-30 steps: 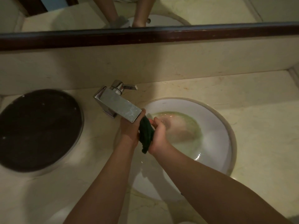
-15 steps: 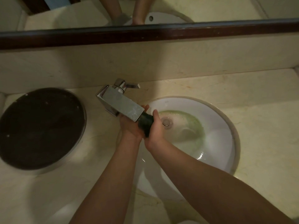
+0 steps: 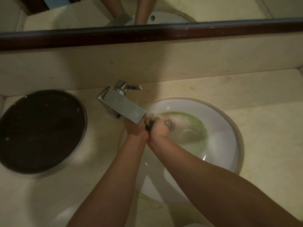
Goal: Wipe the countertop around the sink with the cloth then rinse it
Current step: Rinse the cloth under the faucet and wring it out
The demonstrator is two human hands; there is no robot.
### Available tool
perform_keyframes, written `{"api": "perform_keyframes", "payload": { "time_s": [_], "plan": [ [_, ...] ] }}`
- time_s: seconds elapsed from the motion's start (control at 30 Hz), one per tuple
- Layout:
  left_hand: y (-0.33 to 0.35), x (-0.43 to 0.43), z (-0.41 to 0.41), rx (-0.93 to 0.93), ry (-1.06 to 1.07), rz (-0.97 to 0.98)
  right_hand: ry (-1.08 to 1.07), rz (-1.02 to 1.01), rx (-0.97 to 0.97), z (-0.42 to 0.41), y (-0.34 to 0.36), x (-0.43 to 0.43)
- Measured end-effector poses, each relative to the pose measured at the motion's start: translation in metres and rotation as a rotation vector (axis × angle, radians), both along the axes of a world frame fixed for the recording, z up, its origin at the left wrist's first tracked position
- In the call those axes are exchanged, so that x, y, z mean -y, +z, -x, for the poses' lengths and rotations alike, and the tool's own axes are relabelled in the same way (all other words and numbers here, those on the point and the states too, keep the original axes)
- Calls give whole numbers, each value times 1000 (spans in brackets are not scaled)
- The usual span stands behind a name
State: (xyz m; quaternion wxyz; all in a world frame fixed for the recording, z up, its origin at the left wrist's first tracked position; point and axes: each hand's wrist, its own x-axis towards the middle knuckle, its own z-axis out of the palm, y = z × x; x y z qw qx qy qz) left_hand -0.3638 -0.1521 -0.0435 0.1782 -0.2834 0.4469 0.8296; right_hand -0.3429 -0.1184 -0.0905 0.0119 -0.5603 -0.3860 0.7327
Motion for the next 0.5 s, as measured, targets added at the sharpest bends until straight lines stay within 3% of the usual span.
{"api": "perform_keyframes", "payload": {
  "time_s": [0.23, 0.4, 0.5],
  "plan": [
    [-5, 0, -4, 35, -56, -137, -40, 190, -24, -10, -5, -12],
    [-12, 15, -6, 26, -231, 78, -40, 328, -62, -17, -7, -19],
    [-12, 24, -7, -46, -254, 53, -56, 370, -120, -20, -6, -22]
  ]
}}
